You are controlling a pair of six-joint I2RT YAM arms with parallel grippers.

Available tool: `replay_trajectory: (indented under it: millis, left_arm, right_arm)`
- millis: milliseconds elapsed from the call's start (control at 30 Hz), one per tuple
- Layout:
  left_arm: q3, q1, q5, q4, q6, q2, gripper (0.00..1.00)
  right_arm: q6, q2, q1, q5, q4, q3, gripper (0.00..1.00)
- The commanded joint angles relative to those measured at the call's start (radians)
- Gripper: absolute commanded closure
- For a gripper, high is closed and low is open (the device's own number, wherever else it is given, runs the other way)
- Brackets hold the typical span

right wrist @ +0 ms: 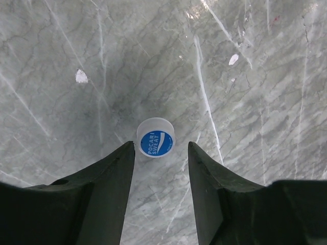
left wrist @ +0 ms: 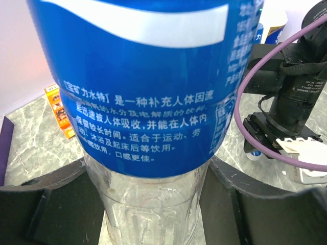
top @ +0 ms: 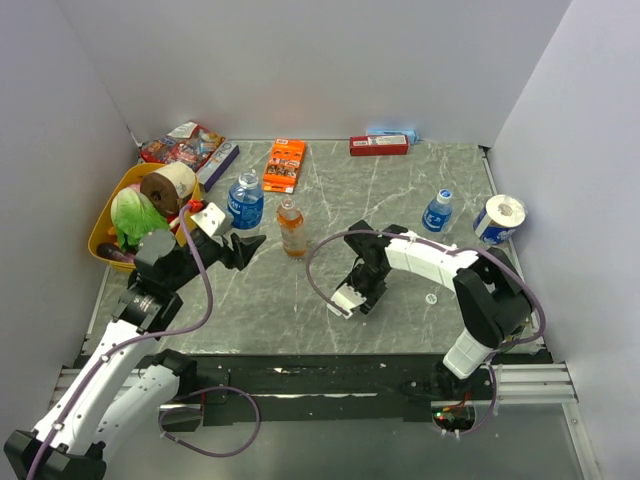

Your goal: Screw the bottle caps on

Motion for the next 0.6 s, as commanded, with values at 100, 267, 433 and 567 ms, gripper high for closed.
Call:
replay_trajectory:
  millis: [100,267,433,567]
  left_arm:
    - [0.002,0.008,0.026,0.055,-0.018,0.008,0.99]
    - [0.004,0.011,0.027,0.054,-0.018,0.013,0.99]
    - [-0.004,0.010,0.033,0.061,-0.021,0.015,0.99]
    - [-0.004,0.013,0.035,0.065,-0.021,0.021,0.99]
  right_arm:
    - [-0.010,0.025,0.010,0.009,0.019,-0.014,0.48]
    - [-0.002,0.035,0.010,0.020,0.026,-0.014,0.50]
    - [0.008,0.038,0.010,0.024,0.032,-0.017,0.52]
    - [0.019,0.038,0.010,0.027,0.053,-0.030,0.53]
